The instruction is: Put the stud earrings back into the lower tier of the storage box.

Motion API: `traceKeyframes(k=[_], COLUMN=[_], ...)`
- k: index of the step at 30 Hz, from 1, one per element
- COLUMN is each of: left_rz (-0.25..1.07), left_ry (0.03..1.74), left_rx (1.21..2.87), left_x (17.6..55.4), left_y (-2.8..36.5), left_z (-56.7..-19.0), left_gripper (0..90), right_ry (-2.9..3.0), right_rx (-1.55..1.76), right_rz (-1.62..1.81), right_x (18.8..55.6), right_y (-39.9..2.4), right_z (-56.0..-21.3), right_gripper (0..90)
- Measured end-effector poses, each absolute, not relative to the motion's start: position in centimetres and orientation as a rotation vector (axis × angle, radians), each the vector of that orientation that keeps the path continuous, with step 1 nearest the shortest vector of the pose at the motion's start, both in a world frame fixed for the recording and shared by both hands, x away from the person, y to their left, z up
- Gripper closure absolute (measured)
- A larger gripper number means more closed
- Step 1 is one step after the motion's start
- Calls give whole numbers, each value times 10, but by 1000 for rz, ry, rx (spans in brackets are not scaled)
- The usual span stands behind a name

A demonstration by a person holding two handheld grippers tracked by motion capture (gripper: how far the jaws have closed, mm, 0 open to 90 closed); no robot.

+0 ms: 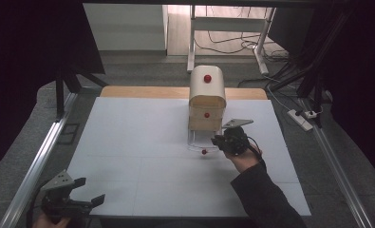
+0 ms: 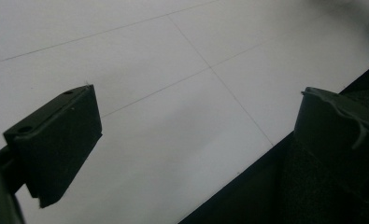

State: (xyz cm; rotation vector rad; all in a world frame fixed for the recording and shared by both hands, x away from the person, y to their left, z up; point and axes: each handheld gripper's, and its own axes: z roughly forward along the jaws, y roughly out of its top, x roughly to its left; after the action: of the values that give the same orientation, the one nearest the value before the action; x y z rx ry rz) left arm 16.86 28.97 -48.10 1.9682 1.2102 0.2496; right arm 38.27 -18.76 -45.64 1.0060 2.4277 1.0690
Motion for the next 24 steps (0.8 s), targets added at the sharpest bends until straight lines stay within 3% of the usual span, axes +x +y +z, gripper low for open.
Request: traceKeyframes(k=[24], left_rz=[249], left_ry=[1210], left_rx=[1969], left_x=[169], left_y=[290], left_z=[-481], left_gripper=[11], right_ry=[2458], right_rx=[990], right_rz=[1017], right_x=[399], right_y=[-163], right_z=[-472], right_gripper=[760])
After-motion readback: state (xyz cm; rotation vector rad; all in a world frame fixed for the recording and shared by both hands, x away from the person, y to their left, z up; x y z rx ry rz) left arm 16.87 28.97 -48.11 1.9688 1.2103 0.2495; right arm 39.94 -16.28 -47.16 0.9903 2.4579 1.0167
